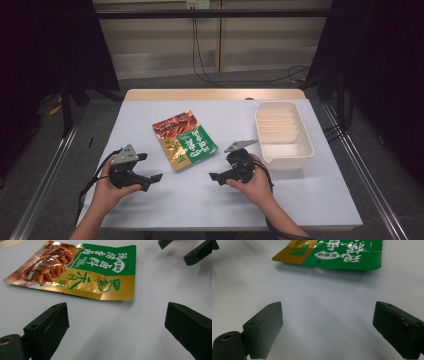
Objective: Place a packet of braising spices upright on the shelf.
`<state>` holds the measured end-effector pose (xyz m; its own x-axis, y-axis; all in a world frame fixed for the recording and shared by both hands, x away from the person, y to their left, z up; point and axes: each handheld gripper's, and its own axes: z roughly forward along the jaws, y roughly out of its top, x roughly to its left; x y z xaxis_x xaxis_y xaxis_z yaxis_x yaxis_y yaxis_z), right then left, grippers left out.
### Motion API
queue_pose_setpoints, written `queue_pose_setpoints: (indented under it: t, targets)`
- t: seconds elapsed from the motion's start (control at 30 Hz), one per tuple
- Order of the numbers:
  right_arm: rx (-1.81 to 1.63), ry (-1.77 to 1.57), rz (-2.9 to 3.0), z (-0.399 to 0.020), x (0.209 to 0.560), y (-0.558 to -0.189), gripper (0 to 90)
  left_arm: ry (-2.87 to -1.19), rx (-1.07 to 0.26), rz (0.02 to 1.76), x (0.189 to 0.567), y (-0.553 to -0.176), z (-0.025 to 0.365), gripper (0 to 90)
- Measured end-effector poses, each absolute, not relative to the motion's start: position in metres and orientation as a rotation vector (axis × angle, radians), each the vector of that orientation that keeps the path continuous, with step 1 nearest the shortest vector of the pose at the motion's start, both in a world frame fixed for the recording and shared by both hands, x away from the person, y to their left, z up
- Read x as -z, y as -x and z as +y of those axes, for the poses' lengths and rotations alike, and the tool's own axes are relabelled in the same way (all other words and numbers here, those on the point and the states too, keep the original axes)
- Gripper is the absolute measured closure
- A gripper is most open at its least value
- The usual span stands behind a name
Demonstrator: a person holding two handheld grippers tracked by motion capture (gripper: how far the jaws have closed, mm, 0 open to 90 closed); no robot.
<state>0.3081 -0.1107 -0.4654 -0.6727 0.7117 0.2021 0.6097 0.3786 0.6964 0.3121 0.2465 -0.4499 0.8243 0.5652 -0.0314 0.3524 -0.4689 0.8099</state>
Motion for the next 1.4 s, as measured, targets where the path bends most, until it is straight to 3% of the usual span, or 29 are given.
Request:
queue_pose_setpoints:
  t: [0.67,1.4]
  targets:
    - [-1.125,-1.275,2.547,-0.082,0.472,-0.331,15.7,-2.12,-0.322,0.639,0.45,-0.308,0.246,6.2]
    - [-1.195,-1.402,2.509,-0.06,0.479,-0.355,15.9,-2.142,-0.323,0.647,0.454,-0.309,0.242,6.4]
